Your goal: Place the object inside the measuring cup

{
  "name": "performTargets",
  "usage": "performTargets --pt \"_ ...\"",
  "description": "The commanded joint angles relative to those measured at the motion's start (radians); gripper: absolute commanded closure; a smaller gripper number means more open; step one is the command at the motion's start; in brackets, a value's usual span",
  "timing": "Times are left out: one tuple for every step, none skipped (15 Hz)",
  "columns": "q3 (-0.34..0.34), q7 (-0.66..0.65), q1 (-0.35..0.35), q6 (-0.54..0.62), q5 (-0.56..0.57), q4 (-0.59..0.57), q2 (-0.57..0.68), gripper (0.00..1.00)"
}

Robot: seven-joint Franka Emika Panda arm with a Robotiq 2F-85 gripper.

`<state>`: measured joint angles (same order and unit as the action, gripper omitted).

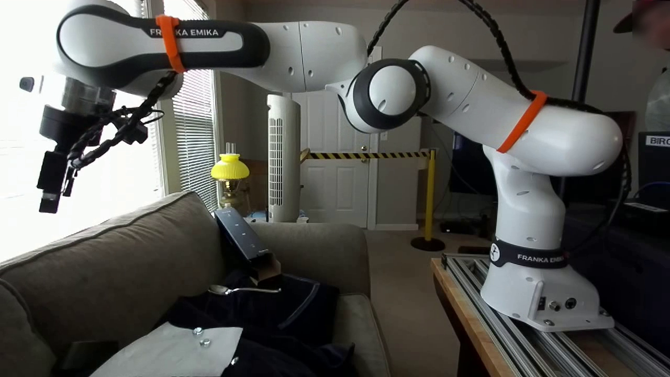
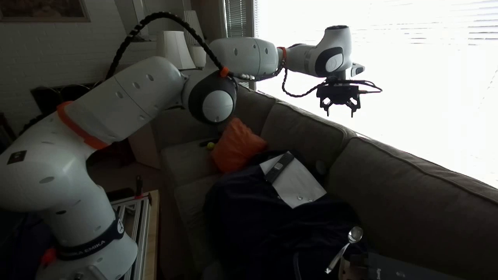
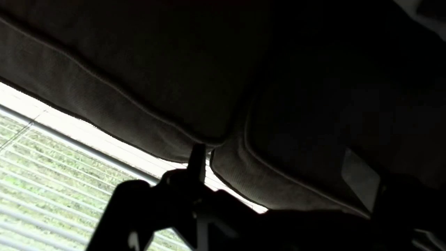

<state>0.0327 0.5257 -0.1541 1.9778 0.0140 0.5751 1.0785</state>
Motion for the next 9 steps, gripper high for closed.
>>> performTargets --pt "-0.006 0.017 0.005 -0.189 0.008 0.025 -0.055 0.0" --pt "0.002 0.012 0.01 -0.223 -0.003 0.027 -0.064 0.0" --pt "0.002 -0.009 0.011 -0.255 -0.009 0.028 -0.074 0.0" --pt "-0.009 -0.031 0.006 -0.262 0.001 0.027 -0.078 0.0" --pt "-0.019 -0.068 0.003 -0.248 0.006 0.021 -0.077 0.0" --pt "-0.024 -0.097 0.003 -0.233 0.006 0.02 -0.079 0.0" --pt "-0.036 -0.137 -0.001 -0.212 0.012 0.02 -0.08 0.0" --pt "-0.05 -0.182 -0.007 -0.22 0.021 0.027 -0.086 0.0" --pt "-0.064 -0.22 -0.013 -0.222 0.031 0.03 -0.09 0.0"
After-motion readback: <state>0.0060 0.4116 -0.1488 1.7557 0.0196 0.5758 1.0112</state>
